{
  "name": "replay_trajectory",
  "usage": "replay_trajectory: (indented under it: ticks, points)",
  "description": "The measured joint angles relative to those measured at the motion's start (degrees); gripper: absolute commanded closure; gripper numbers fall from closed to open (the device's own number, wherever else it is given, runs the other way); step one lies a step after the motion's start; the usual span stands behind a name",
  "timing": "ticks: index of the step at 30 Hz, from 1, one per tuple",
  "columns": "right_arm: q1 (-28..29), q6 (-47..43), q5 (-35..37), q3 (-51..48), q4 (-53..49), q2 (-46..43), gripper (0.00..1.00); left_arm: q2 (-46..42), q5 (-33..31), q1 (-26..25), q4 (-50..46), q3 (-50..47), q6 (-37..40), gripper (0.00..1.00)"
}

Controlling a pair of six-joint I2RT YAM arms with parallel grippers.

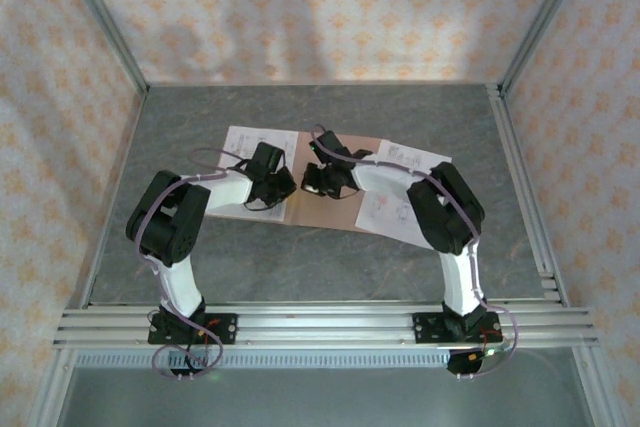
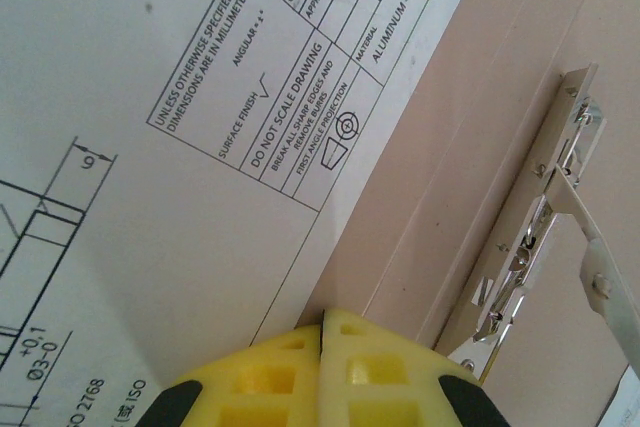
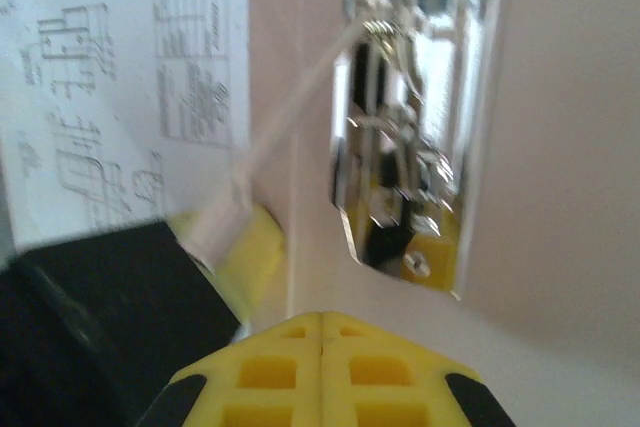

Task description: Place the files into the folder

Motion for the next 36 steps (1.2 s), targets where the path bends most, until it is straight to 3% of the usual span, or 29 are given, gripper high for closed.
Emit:
replay_trajectory:
  ticks: [18,26,30,34,36]
  points:
    - [-5.33,2.14,2.95,19.85,-6.34,10.62,0.90,0.00,0.00,0.00,-0.55,0.44,0.04,1.00]
    - [-6.93,1.20,2.97,25.79,-10.86,12.26,0.71,0.17,0.00,-0.02,-1.70,1.20,0.07,1.00]
    - [-6.91,0.02,5.68,22.77,-11.69,6.58,0.64,0.39,0.00,-0.07,-2.86,2.03,0.26,1.00]
    - [-8.57,1.46,13.22,5.75,-11.15,-10.99,0.53,0.55,-0.22,-0.44,-5.60,3.41,1.03,1.00]
    - [-11.45,2.82,16.50,-3.48,-12.22,-20.81,0.37,0.55,-0.26,-0.79,-7.08,3.98,1.68,1.00]
